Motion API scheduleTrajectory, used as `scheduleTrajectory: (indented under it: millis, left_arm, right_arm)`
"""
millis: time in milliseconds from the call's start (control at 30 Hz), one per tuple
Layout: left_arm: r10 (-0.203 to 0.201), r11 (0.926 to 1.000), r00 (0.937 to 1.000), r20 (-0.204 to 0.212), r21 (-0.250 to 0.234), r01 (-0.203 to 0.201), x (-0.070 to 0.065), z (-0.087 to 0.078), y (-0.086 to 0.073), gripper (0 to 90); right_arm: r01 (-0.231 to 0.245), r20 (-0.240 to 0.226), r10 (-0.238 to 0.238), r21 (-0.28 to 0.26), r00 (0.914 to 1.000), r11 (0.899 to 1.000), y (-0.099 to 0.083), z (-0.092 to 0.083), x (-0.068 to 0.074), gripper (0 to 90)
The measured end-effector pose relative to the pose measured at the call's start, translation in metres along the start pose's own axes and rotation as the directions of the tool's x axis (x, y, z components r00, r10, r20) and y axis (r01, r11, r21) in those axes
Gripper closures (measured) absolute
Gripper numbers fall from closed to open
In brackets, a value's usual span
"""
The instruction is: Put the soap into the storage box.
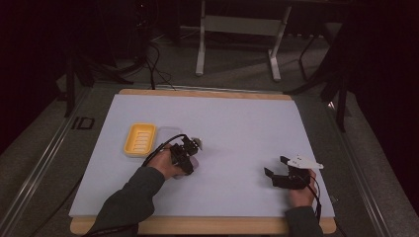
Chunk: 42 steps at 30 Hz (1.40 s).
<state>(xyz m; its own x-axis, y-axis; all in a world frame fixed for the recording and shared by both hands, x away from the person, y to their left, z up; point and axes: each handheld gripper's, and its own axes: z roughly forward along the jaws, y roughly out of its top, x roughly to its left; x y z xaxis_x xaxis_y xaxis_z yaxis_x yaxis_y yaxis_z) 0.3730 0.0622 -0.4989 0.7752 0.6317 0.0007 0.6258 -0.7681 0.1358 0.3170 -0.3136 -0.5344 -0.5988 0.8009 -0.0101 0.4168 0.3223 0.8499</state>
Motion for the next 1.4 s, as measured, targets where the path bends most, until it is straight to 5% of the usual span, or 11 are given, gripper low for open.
scheduleTrajectory:
  millis: [767, 1400]
  left_arm:
    - [0.05, 0.998, 0.9987, -0.01, 0.039, -0.05, -0.001, -0.002, 0.001, 50.0]
    - [0.034, 0.999, 0.9993, -0.013, 0.03, -0.033, 0.01, -0.013, -0.003, 50.0]
  right_arm:
    - [-0.002, 0.0, 0.002, -0.002, 1.0, 1.0, 0.0, 0.0, 0.0, 16.8]
    - [-0.003, 0.0, 0.003, -0.003, 1.0, 1.0, 0.0, 0.0, 0.0, 16.9]
